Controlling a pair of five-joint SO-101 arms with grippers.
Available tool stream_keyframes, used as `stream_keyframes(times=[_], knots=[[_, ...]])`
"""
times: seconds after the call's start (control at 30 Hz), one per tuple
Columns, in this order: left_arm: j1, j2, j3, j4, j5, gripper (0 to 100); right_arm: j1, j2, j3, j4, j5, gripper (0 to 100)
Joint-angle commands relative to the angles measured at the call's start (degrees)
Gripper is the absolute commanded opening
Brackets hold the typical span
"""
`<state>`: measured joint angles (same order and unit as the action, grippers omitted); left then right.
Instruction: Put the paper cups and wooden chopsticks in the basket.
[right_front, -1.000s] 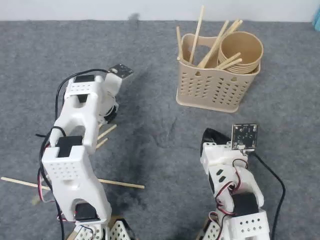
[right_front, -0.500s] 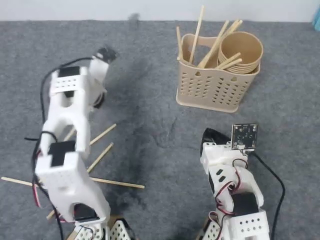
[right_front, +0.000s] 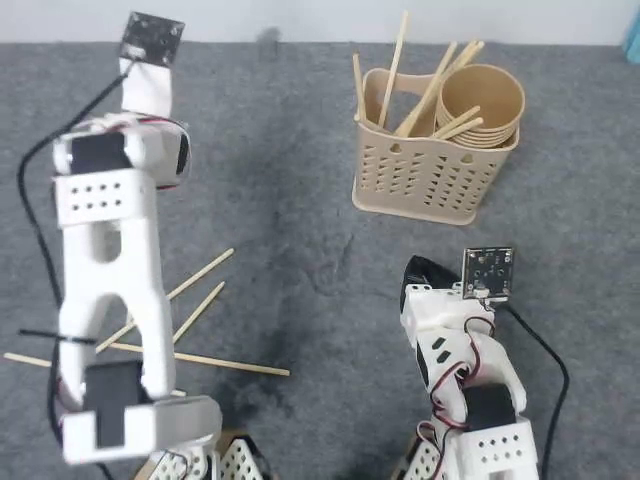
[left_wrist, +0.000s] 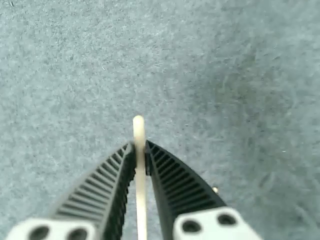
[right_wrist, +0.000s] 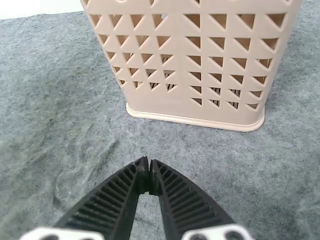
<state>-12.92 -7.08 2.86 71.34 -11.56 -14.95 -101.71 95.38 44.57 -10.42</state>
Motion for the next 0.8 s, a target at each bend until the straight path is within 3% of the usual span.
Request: stream_keyframes(times=[0.0, 0.23, 0.37, 0.57, 0.63, 0.77], knots=[[2.29, -8.97, 8.48, -6.77, 1.41, 1, 0.22, 0.13, 1.23, 0.31, 0.97, 0.9], [3.16, -28.40, 31.87, -28.66, 2.11, 1, 0.22, 0.13, 1.23, 0.31, 0.97, 0.9], [6.24, -38.42, 37.85, -33.05, 5.80, 1, 0.13, 0.13, 1.23, 0.31, 0.97, 1.1], [16.53, -48.26, 38.99, -40.18, 13.98, 1, 0.13, 0.22, 1.23, 0.31, 0.97, 1.2], [20.22, -50.55, 40.04, -46.51, 18.81, 1, 0.13, 0.22, 1.23, 0.31, 0.97, 1.2], [26.73, -52.40, 43.03, -66.90, 23.74, 1, 0.13, 0.22, 1.23, 0.31, 0.97, 1.2]])
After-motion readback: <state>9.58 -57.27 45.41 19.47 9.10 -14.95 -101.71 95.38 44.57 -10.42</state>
